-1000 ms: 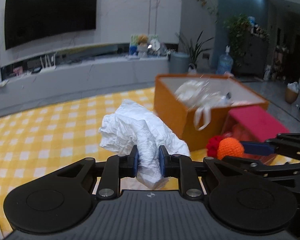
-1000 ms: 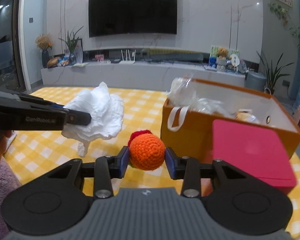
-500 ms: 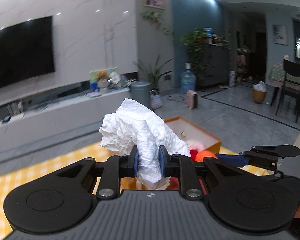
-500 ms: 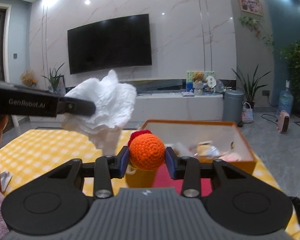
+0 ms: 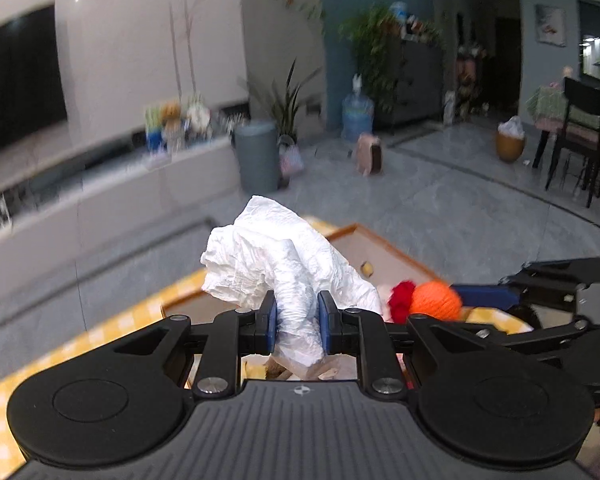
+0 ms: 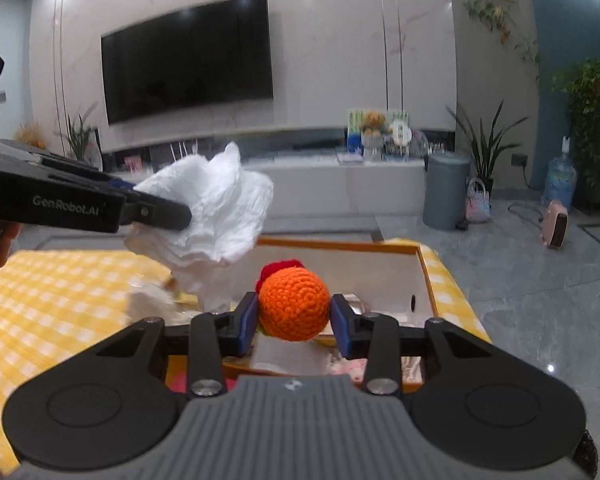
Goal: Organize soft objects
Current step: 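Carry the white cloth and orange ball into the orange box and open both tools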
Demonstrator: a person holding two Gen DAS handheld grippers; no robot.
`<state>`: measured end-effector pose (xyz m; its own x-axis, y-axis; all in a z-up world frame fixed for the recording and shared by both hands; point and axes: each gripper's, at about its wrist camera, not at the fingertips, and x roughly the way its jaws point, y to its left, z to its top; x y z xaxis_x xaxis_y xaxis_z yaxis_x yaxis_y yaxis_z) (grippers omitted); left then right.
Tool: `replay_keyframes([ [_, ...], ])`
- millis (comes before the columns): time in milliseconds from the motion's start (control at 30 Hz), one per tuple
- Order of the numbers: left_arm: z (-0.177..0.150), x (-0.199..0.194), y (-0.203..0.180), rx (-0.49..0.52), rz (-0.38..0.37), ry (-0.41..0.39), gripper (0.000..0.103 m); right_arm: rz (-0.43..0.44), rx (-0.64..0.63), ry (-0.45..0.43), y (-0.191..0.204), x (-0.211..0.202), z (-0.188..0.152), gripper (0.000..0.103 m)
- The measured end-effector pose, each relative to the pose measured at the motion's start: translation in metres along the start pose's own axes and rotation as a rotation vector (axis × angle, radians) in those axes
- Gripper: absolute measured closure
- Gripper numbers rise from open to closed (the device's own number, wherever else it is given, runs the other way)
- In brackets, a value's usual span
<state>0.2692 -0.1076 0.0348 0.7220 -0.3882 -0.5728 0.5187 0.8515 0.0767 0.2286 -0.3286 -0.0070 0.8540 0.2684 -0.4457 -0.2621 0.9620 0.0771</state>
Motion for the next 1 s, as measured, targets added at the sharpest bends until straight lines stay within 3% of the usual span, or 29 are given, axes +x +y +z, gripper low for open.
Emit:
replay_keyframes([
  [100, -0.003, 0.036, 0.011, -0.032, 0.019, 0.085, 0.08, -0.004, 0.007, 0.057, -0.017, 0.027, 0.0, 0.064],
  [233, -0.011, 0.07, 0.032, -0.091, -0.009, 0.174, 0.08, 0.003, 0.005, 0.136, -0.03, 0.064, 0.0, 0.064],
  [500, -0.025, 0.102, 0.046, -0.121, -0.003, 0.344, 0.075, 0.029, 0.041, 0.323, -0.042, 0.112, -0.006, 0.065],
  [600, -0.022, 0.101, 0.05, -0.151, 0.002, 0.356, 0.069, 0.022, 0.063, 0.349, -0.045, 0.119, -0.006, 0.064],
  [667, -0.021, 0.094, 0.055, -0.184, 0.005, 0.348, 0.058, 0.01, 0.069, 0.346, -0.044, 0.118, -0.007, 0.06],
  [733, -0.018, 0.086, 0.056, -0.199, -0.002, 0.332, 0.04, 0.011, 0.086, 0.338, -0.047, 0.114, -0.007, 0.052],
  [900, -0.001, 0.064, 0.048, -0.185, -0.006, 0.273, 0.025, -0.007, 0.083, 0.308, -0.042, 0.092, 0.003, 0.045],
  [1000, 0.01, 0.042, 0.04, -0.174, -0.01, 0.236, 0.024, -0.005, 0.073, 0.287, -0.037, 0.071, 0.016, 0.036],
])
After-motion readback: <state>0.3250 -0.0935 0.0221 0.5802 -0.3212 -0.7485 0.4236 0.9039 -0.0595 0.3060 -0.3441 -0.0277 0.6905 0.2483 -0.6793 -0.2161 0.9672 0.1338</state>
